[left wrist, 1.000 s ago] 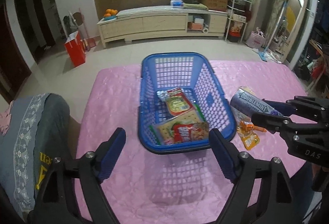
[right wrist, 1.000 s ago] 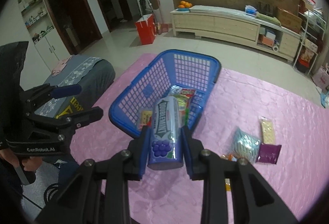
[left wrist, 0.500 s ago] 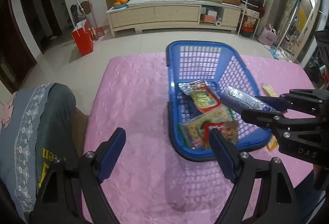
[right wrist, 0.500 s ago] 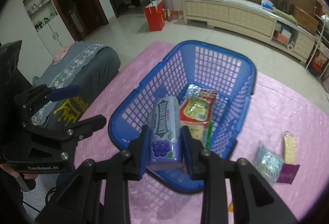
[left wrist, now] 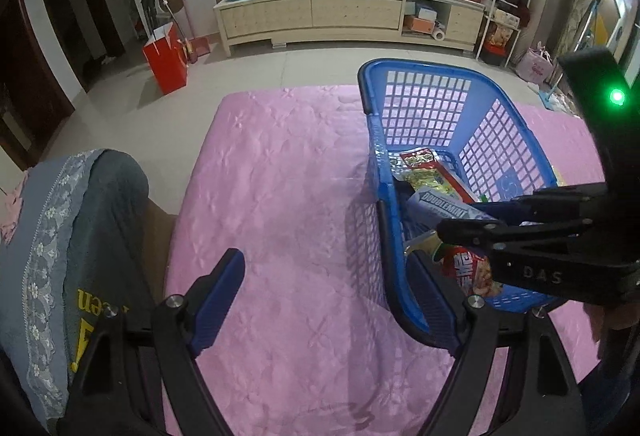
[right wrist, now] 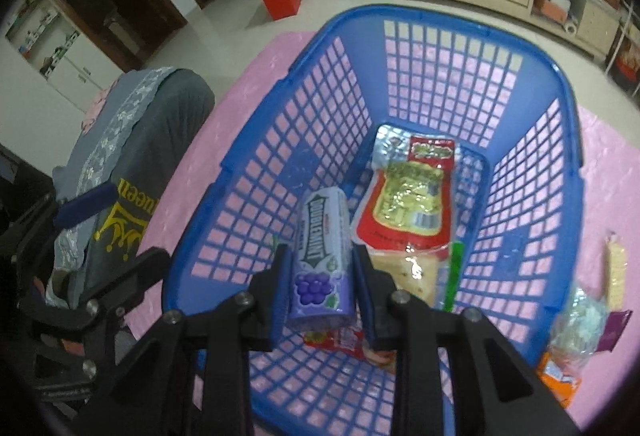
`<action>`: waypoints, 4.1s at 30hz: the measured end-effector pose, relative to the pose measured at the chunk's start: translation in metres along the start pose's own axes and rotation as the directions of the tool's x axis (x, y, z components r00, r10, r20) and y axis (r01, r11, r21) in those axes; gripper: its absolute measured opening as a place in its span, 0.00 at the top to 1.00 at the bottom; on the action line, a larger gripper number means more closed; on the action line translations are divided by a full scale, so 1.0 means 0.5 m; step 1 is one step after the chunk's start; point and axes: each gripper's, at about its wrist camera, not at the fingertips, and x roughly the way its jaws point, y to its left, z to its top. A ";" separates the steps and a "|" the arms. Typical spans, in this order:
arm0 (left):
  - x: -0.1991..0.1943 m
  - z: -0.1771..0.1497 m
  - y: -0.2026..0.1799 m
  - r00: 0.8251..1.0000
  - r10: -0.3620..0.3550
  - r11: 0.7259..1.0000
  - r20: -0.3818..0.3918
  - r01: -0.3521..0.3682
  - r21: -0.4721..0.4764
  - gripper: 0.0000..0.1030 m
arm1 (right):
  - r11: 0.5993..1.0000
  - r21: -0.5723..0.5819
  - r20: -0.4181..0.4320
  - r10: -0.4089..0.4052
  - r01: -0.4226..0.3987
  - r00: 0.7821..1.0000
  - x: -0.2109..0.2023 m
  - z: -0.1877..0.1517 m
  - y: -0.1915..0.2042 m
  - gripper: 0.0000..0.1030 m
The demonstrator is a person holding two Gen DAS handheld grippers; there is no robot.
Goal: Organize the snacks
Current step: 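Lower the gum tube into the basket and open the right gripper, then withdraw both grippers from the basket back toward the remaining snacks, then grasp the orange wafer bar with the right gripper and lift it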
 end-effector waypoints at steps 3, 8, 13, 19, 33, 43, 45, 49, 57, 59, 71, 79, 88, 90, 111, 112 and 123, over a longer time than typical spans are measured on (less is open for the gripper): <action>0.006 -0.001 0.006 1.000 0.008 1.000 -0.007 -0.008 0.000 0.21 | 1.000 0.007 0.002 0.015 -0.015 1.000 0.010 0.013 0.005 0.66; 0.004 -0.006 0.013 1.000 -0.010 0.999 -0.009 0.010 -0.032 0.21 | 1.000 -0.021 0.037 -0.019 0.020 0.999 0.003 0.019 0.010 0.09; -0.016 -0.014 0.006 1.000 -0.007 1.000 0.001 0.007 -0.029 0.21 | 1.000 0.021 0.069 0.005 -0.007 0.998 -0.047 0.002 -0.010 0.09; -0.064 -0.018 -0.026 0.999 -0.019 0.999 0.037 0.020 -0.025 0.21 | 0.999 0.035 0.095 -0.016 0.013 0.995 -0.122 -0.041 -0.031 0.09; -0.197 -0.031 -0.151 0.988 -0.098 0.995 0.118 0.097 0.014 0.21 | 0.993 0.088 0.218 -0.099 0.082 0.971 -0.317 -0.168 -0.109 0.09; -0.227 -0.042 -0.292 0.981 -0.153 0.984 0.116 0.141 0.108 0.21 | 0.979 0.169 0.261 -0.157 0.115 0.953 -0.402 -0.265 -0.193 0.09; -0.223 -0.048 -0.324 0.980 -0.169 0.979 0.108 0.155 0.129 0.21 | 0.975 0.185 0.265 -0.167 0.120 0.950 -0.412 -0.279 -0.208 0.09; -0.209 -0.064 -0.374 0.980 -0.178 0.975 0.088 0.164 0.150 0.18 | 0.971 0.208 0.267 -0.176 0.121 0.948 -0.424 -0.316 -0.244 0.09; -0.165 -0.107 -0.462 0.983 -0.177 0.972 0.050 0.167 0.164 0.16 | 0.965 0.215 0.244 -0.204 0.153 0.948 -0.413 -0.385 -0.322 0.09; -0.148 -0.119 -0.483 0.985 -0.169 0.974 0.040 0.160 0.160 0.14 | 0.966 0.202 0.240 -0.209 0.161 0.948 -0.406 -0.400 -0.338 0.08; -0.047 -0.184 -0.540 0.989 -0.146 0.983 -0.021 0.147 0.114 0.14 | 0.986 0.054 0.227 -0.166 0.158 0.960 -0.317 -0.429 -0.390 0.09; 0.016 -0.193 -0.533 0.989 -0.135 0.990 -0.061 0.138 0.043 0.14 | 0.988 -0.058 0.233 -0.125 0.142 0.964 -0.235 -0.399 -0.397 0.09; 0.080 -0.198 -0.526 0.989 -0.119 0.993 -0.089 0.119 -0.006 0.14 | 0.942 -0.265 0.272 -0.131 0.205 0.953 -0.143 -0.367 -0.385 0.09; 0.090 -0.195 -0.529 0.990 -0.103 0.995 -0.094 0.103 -0.006 0.14 | 0.933 -0.287 0.262 -0.141 0.217 0.955 -0.128 -0.359 -0.386 0.11; 0.131 -0.180 -0.508 0.980 -0.141 0.989 -0.138 0.132 -0.068 0.14 | 0.955 -0.292 0.129 -0.008 0.045 0.992 -0.121 -0.364 -0.391 0.79; 0.131 -0.181 -0.510 0.978 -0.151 0.987 -0.144 0.142 -0.075 0.14 | 0.959 -0.282 0.138 0.008 0.031 0.990 -0.134 -0.373 -0.395 0.79; 0.156 -0.151 -0.592 0.981 -0.099 0.994 -0.166 0.104 0.018 0.14 | 0.998 -0.058 0.187 -0.004 0.015 0.982 -0.202 -0.395 -0.490 0.79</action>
